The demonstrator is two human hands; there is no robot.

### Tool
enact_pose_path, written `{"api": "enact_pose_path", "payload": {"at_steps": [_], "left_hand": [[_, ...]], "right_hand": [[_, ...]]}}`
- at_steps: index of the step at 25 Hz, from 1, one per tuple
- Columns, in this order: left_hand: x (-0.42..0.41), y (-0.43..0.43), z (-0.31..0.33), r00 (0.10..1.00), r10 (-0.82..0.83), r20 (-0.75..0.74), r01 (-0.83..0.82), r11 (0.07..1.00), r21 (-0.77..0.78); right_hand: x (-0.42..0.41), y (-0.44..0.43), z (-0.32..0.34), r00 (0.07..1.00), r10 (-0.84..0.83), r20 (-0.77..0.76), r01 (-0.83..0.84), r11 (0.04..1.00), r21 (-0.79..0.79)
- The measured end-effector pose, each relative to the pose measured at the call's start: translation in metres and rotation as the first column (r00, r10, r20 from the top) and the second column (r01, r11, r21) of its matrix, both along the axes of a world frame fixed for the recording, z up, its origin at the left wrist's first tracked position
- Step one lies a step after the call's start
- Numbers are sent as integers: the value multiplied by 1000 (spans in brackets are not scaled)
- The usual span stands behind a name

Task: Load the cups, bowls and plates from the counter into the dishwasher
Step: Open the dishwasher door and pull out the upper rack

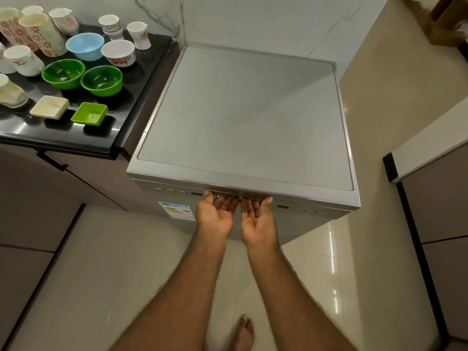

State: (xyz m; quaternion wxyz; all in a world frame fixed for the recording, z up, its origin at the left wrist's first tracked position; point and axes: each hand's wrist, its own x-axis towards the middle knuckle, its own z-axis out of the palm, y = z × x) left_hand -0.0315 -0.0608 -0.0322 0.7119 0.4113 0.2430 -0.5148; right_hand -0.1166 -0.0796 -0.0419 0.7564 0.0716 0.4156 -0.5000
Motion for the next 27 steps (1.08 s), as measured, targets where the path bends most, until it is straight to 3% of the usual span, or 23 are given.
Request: {"api": "enact_pose_path", "payload": {"at_steps": [8, 10, 11, 12, 13, 14, 15, 16, 17, 19, 20, 22, 24, 27], "left_hand": [[-20, 39, -14, 998, 47, 37, -49, 997, 55], [-24, 57, -21, 988, -9, 157, -24, 977, 210], [-23, 65, -21, 952, -97, 291, -12, 936, 352], [-21, 73, -19, 856, -237, 460, -33, 863, 504], [-18, 81, -18, 662, -411, 627, -104, 778, 619], [-14, 86, -13, 374, -578, 725, -193, 716, 671], [-9, 88, -8, 57, -698, 714, -266, 679, 685], [-3, 87, -1, -203, -759, 618, -291, 649, 702], [5, 82, 5, -356, -793, 495, -255, 592, 765], [21, 66, 16, -496, -814, 301, -124, 409, 904], [27, 60, 19, -540, -809, 231, -90, 328, 940], [33, 56, 21, -627, -766, 144, -92, 256, 962], [32, 58, 24, -682, -722, 118, -91, 244, 965], [26, 75, 25, -723, -690, 11, -123, 145, 982]], "right_hand": [[-15, 33, -8, 988, 69, -137, -57, 995, 85], [-28, 48, -1, 956, 162, -246, -130, 981, 142], [-33, 53, 4, 908, 251, -336, -191, 961, 201], [-39, 58, 11, 824, 357, -440, -260, 928, 266], [-44, 65, 17, 696, 449, -559, -334, 893, 301], [-50, 71, 23, 493, 497, -715, -418, 855, 306], [-55, 76, 24, 226, 431, -873, -504, 819, 274], [-58, 79, 27, -23, 256, -966, -596, 773, 219], [-60, 78, 29, -156, 9, -988, -680, 725, 114], [-61, 65, 22, -220, -359, -907, -841, 541, -10], [-58, 54, 18, -245, -421, -874, -895, 446, 36], [-53, 38, 13, -354, -377, -856, -920, 303, 247], [-55, 37, 13, -410, -340, -846, -908, 239, 344], [-63, 57, 10, -413, -334, -848, -904, 265, 336]]}}
